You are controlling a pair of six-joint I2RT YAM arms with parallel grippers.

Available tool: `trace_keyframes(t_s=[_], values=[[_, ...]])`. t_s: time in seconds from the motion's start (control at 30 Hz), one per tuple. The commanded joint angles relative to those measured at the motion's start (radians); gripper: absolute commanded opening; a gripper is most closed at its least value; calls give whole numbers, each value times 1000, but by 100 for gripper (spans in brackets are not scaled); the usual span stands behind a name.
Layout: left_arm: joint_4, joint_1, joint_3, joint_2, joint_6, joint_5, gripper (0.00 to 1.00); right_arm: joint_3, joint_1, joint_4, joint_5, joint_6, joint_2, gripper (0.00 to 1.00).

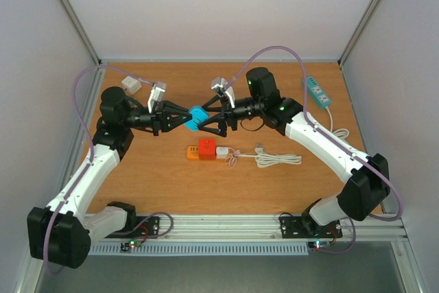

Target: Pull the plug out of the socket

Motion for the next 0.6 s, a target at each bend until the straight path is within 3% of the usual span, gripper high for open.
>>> trace_keyframes(t_s=[0.0,0.37,0.57], values=[[92,4,-15,-21,-35,32,1,11,20,30,100,21,14,98],[89,3,-53,-62,-22,38,1,77,20,61,252,103,80,98],[-37,2,-40,-78,77,-14,1,147,21,27,232,111,123,98]])
